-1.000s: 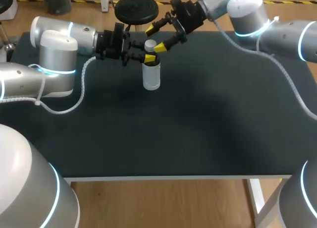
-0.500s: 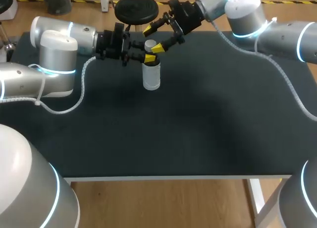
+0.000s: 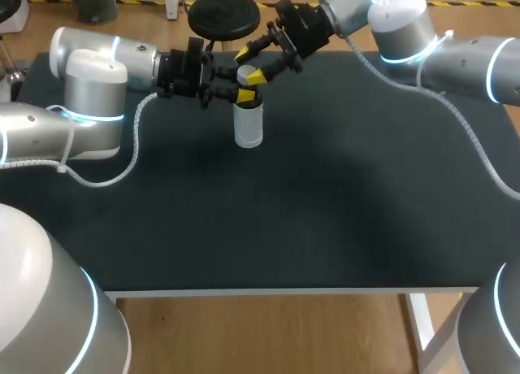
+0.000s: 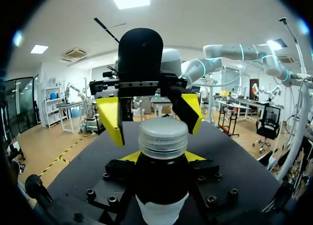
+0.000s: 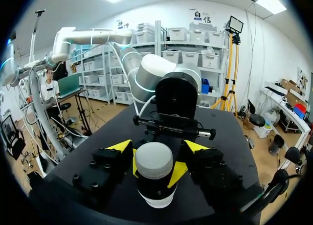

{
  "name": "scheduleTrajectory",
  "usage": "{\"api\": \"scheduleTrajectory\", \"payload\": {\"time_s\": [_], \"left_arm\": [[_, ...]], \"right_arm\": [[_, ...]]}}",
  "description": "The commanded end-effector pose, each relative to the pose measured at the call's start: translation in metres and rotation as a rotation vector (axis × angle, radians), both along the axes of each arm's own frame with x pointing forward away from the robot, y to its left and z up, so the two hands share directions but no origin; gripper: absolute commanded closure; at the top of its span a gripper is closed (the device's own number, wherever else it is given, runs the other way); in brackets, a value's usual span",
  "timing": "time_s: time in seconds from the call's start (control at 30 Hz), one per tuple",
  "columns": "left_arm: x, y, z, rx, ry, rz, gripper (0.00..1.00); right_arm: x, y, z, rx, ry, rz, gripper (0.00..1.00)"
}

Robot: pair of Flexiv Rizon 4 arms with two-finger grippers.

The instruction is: Unscrew the bottle cap

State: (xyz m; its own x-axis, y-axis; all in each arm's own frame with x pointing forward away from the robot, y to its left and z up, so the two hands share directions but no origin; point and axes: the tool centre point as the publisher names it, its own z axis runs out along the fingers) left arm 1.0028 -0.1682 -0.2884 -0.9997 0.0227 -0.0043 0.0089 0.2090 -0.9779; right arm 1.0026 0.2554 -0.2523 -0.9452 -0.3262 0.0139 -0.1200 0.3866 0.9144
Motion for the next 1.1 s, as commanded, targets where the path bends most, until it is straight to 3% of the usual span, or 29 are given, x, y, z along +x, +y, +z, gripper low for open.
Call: {"api": "scheduleTrajectory", "payload": {"time_s": [0.03,0.3,0.57,1.1], "left_arm": [[0.0,0.0,0.0,0.0,0.0,0.0,1.0],[0.0,0.0,0.0,0.0,0.0,0.0,1.0],[0.0,0.0,0.0,0.0,0.0,0.0,1.0],[0.0,0.0,0.0,0.0,0.0,0.0,1.0]], "right_arm": [[0.001,-0.001,0.0,-0.001,0.002,0.006,0.53],[0.003,-0.006,-0.004,-0.001,0.02,0.022,1.0],[0.009,-0.006,-0.002,-0.003,0.018,0.152,1.0],[0.007,0.014,0.011,-0.072,-0.001,0.673,1.0]]}}
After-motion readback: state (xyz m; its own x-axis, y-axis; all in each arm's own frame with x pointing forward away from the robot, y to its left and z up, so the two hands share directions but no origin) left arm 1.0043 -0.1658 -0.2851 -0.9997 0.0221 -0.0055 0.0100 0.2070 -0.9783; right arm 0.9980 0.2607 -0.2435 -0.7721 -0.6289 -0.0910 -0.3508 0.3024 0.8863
